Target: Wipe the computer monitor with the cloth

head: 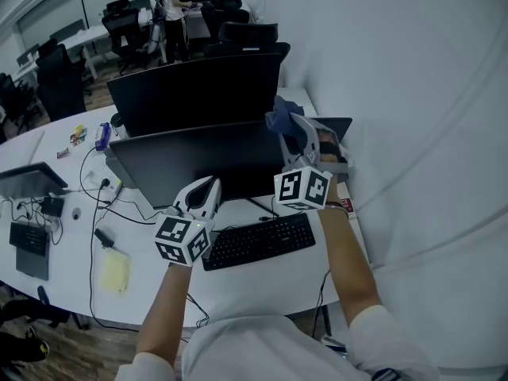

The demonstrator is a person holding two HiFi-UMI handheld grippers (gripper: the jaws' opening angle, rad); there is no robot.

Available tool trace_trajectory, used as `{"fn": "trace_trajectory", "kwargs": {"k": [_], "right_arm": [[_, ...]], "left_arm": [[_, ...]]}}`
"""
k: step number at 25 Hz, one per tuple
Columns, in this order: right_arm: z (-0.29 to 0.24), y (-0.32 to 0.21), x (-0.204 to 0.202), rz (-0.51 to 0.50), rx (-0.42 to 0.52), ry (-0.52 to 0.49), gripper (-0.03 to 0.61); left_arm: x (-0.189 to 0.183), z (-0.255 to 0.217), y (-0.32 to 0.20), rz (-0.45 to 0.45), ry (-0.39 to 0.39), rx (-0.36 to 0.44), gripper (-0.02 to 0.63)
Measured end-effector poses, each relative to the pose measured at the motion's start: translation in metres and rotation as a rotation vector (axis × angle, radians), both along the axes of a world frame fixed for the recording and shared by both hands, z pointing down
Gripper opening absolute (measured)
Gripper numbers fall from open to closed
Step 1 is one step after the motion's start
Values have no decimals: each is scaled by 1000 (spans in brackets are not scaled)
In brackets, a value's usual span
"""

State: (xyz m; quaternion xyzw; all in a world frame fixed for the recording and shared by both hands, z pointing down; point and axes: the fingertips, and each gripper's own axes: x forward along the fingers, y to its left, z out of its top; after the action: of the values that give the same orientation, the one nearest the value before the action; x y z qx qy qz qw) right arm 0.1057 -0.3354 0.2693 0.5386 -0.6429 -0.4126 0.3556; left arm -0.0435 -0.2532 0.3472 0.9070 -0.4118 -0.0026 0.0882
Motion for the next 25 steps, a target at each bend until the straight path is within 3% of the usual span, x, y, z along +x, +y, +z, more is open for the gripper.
{"fn": "trace_trajectory", "kwargs": {"k": [11, 25], "right_arm": [[0, -1, -90, -71, -22, 6, 133], [3, -1, -233, -184, -32, -4, 133]], "left_arm": [[-69, 2, -4, -25, 17, -3, 11], [-181, 12, -1, -93, 32, -12, 11]]}}
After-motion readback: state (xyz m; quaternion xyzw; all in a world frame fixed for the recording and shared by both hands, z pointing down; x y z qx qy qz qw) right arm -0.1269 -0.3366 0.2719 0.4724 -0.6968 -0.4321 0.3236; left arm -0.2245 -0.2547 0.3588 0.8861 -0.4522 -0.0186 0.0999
